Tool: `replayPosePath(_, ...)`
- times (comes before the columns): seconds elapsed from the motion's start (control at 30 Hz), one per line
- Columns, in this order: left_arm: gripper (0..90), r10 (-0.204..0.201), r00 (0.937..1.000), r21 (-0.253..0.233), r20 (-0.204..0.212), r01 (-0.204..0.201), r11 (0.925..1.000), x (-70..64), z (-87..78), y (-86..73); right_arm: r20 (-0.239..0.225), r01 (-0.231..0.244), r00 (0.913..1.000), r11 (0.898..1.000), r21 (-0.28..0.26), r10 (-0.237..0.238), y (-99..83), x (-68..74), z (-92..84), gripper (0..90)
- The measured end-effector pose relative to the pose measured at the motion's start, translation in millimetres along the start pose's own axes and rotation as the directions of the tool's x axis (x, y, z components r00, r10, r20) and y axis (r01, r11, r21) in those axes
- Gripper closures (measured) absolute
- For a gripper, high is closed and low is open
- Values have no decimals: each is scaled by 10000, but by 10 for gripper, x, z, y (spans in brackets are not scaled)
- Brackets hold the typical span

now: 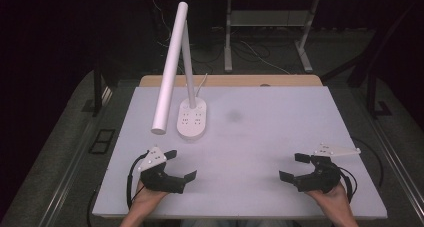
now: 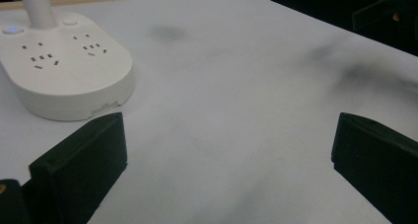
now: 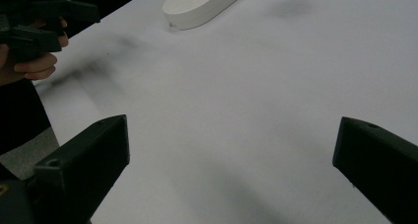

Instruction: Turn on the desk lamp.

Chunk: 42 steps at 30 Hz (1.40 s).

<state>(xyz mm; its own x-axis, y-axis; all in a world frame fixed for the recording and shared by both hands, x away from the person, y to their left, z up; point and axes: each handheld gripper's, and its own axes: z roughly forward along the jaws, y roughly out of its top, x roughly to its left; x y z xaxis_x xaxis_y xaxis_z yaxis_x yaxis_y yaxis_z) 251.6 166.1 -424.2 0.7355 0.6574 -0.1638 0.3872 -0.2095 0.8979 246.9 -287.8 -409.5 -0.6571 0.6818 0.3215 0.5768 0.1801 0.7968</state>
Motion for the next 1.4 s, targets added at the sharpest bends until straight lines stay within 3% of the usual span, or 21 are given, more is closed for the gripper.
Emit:
replayPosePath(0.37,0,35,9994,140,330,-40,9999,-16,57,3,5,-126,9999,9994,334,126,23,-13,11,4)
replayPosePath(0.57,0,128,9994,160,315,-133,9998,-28,50,2,-72,-130,9999,9992,389,133,101,-6,34,4)
replayPosePath(1.13,0,191,9997,138,134,-192,9997,-19,31,0,-315,545,9981,9953,797,-521,402,65,151,4)
replayPosePath(1.4,0,194,9998,126,97,-195,9997,-13,20,0,-538,603,9970,9938,935,-554,569,31,225,4)
